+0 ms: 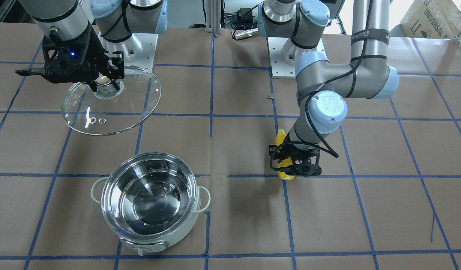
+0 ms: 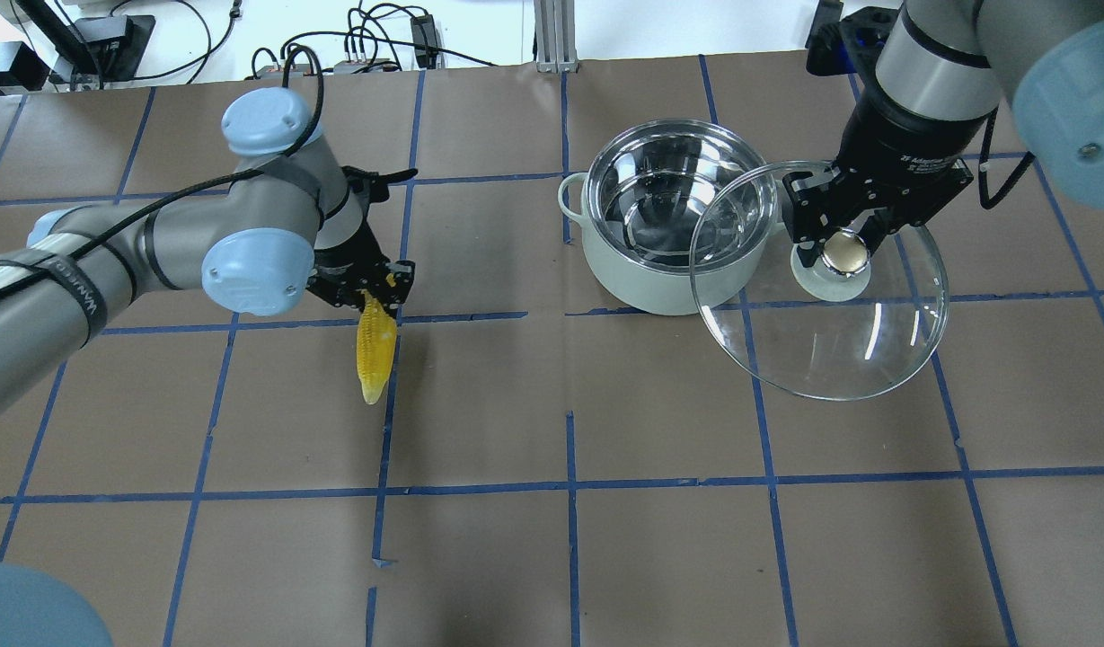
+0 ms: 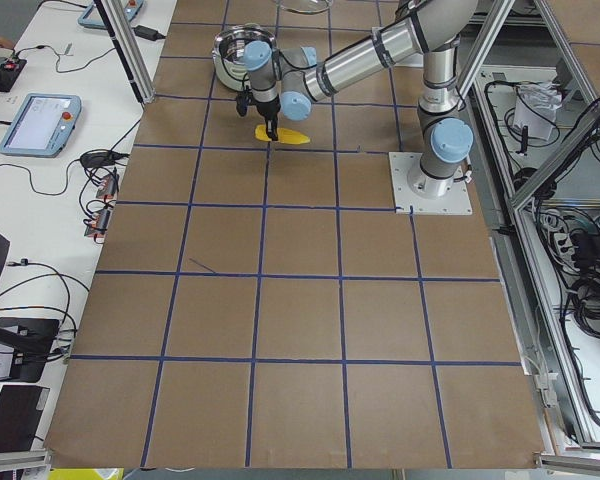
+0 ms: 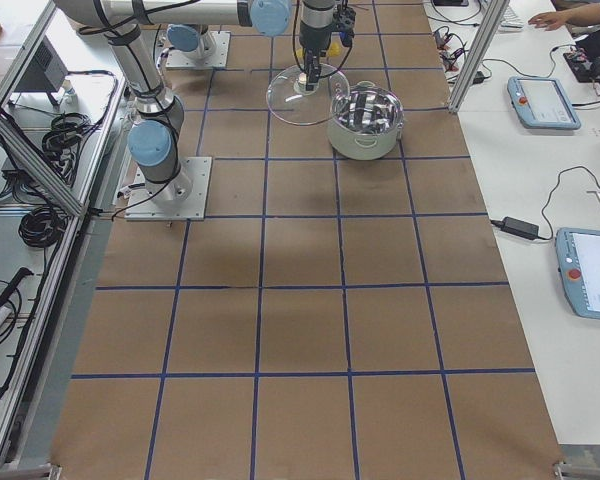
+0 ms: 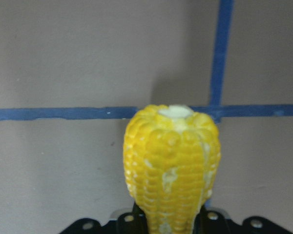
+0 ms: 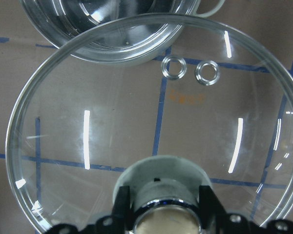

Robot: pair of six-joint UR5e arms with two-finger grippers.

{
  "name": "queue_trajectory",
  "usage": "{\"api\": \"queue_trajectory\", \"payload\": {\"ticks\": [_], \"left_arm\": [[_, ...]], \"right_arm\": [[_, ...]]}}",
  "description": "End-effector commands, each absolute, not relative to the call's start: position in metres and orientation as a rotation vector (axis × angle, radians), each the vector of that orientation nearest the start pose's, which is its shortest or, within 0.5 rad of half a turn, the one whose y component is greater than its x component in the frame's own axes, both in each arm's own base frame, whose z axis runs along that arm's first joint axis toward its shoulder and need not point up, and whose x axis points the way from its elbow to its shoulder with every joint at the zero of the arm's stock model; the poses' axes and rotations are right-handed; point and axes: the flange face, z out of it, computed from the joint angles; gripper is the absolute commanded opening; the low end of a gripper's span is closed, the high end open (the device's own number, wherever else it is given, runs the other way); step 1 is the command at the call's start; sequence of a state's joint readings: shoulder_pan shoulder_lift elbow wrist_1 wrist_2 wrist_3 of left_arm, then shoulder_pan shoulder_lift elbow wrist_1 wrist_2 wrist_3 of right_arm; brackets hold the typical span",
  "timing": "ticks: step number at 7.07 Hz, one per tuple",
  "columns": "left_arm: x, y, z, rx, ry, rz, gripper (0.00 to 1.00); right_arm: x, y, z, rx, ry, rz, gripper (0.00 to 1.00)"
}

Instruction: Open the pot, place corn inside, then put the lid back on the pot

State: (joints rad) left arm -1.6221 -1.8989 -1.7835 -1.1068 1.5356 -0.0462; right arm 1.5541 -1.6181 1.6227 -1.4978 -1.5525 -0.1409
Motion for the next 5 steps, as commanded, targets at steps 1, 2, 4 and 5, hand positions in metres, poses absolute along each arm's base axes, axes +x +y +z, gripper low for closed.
{"api": "queue_trajectory", "payload": {"ticks": [1, 2, 4, 5], "left_arm": [[-0.262, -0.581, 0.319, 0.011, 3.257, 0.027, 0.09], [-0.299, -0.587, 0.346, 0.095, 3.271, -0.039, 0.09], [-0.366, -0.602, 0.385, 0.198, 3.282, -0.133, 0.09], [-0.4, -0.611, 0.383, 0.222, 3.279, -0.158, 0.1]], "right_arm": [[0.125, -0.466, 0.477, -0.186, 3.114, 0.134, 0.2], [0.123, -0.466, 0.476, -0.183, 3.13, 0.142, 0.2], [0.122, -0.465, 0.476, -0.187, 3.144, 0.144, 0.2], [0.122, -0.465, 0.475, -0.187, 3.143, 0.149, 0.2]]}}
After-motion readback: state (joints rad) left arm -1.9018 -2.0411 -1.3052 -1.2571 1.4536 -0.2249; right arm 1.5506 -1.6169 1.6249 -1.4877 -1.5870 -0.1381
